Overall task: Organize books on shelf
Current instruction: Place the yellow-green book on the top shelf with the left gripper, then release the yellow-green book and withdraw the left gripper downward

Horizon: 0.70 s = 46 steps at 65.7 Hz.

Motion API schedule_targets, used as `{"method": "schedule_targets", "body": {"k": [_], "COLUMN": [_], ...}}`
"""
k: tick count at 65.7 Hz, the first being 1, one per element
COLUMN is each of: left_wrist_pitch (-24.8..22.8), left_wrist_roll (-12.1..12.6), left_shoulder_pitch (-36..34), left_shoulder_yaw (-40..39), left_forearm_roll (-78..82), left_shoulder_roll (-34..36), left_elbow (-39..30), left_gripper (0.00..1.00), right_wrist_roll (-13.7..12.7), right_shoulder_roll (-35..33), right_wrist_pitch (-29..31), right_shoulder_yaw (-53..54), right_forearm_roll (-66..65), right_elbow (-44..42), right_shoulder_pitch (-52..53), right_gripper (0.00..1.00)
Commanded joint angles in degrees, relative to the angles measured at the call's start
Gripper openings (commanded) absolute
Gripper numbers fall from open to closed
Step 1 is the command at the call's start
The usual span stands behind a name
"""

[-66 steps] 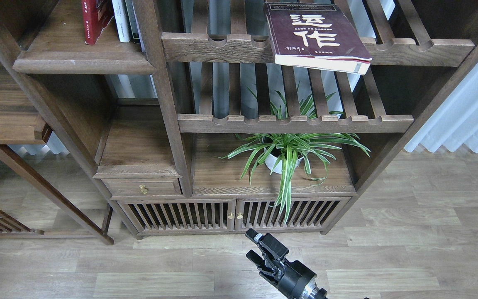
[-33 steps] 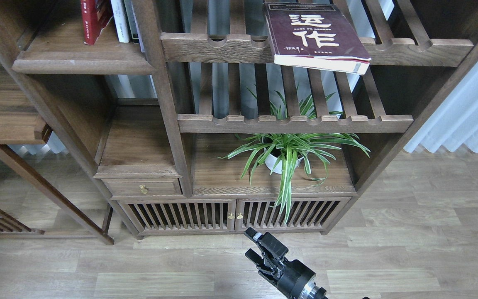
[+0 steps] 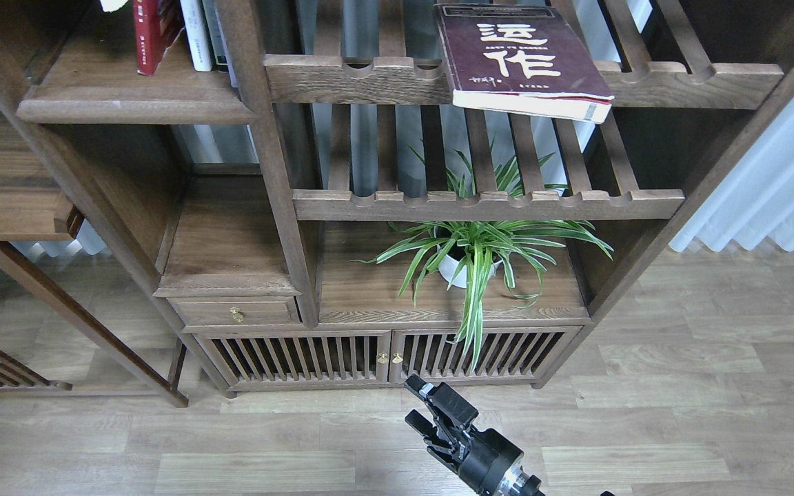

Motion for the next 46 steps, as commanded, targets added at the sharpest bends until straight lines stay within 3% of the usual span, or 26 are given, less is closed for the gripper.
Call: {"method": "schedule_targets", "body": {"k": [1,15,46], "left_wrist_pitch": [-0.01,-0.01,-0.01], "left_wrist_roll": [-1.90,-3.31,-4.62], "left_shoulder_pitch": [0.07,0.33,0.95], "left_shoulder_yaw": [2.25,3.40,3.57], "left_forearm_roll": [1.39,3.77,3.77], "left_shoulder_roll": [0.29,0.11,-0.68], "left_elbow": [-0.12,-0.30,-0.47], "left_gripper": [0.00,0.02,0.20], "right_wrist_roll": [-0.08,-0.08,0.01], "right_shoulder_roll": [0.00,0.00,0.00], "right_wrist_pitch": [0.00,0.00,0.00], "right_shoulder_yaw": [0.43,0.43,2.89], "right_forearm_roll": [0.09,0.09,0.35], "right_elbow": [0.00,0.00,0.00], "right_shoulder_pitch": [-0.45,-0.98,-1.07], "right_gripper": [1.00,1.00,1.00]}}
